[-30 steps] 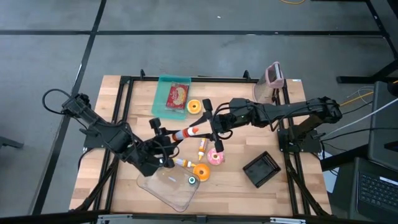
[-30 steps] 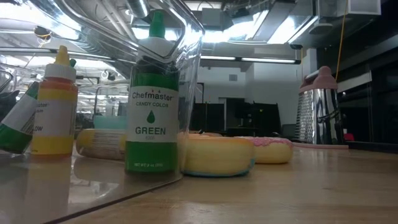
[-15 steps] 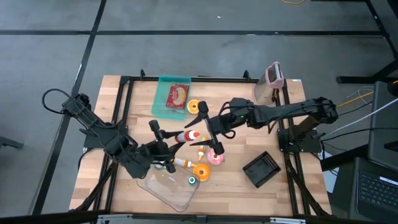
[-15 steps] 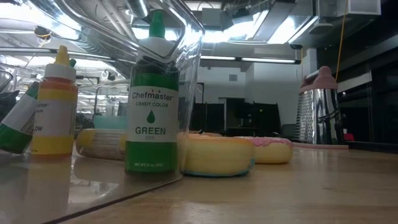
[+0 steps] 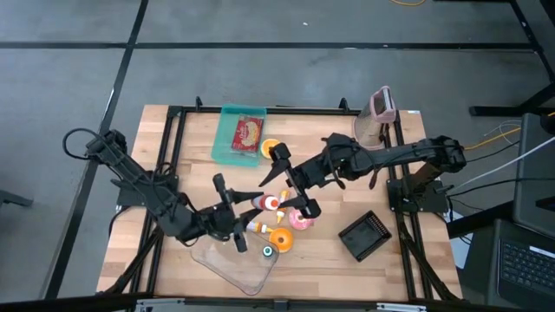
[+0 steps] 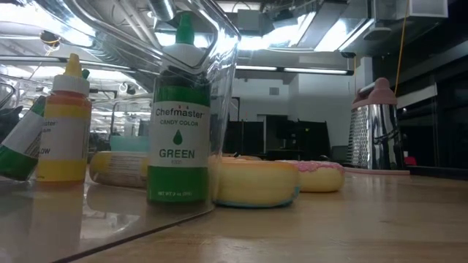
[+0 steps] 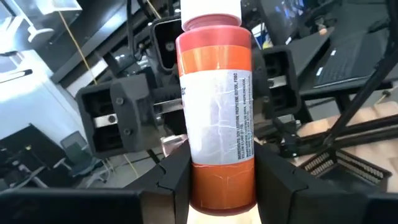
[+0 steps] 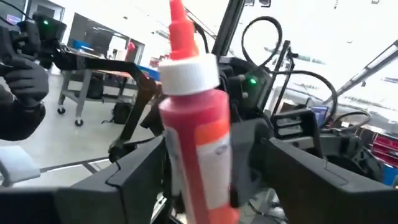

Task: Pick & Place Food Item
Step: Put the orange food coloring bottle into the transparent bin

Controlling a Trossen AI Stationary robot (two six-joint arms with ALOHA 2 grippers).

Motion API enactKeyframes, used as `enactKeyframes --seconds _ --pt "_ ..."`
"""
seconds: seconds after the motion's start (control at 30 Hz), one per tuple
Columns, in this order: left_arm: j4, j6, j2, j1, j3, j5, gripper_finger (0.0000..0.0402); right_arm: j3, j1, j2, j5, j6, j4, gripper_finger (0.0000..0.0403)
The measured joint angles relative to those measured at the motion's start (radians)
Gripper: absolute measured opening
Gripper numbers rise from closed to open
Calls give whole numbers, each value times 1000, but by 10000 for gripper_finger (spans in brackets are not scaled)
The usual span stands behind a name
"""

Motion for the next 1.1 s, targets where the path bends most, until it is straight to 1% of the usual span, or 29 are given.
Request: enactKeyframes --seconds 0.17,0.23,0.33,0.63,0.77,0.87,1.1 --pt "217 75 -16 13 -86 45 127 0 0 0 0 3 -14 272" --pt "274 106 -16 26 -107 54 124 0 0 0 0 2 -25 272" --pt "267 103 -19 55 -109 70 122 0 -1 0 4 -10 -19 272" --pt "134 -95 -20 181 -109 283 121 0 0 0 10 -15 -23 272" --pt "129 -95 -20 194 -109 298 121 0 0 0 12 -16 -33 268" --pt "138 -65 -20 180 -109 299 122 0 0 0 16 -17 -46 249" --pt "144 -40 -44 136 -109 290 121 1 -1 -1 35 -28 -45 183"
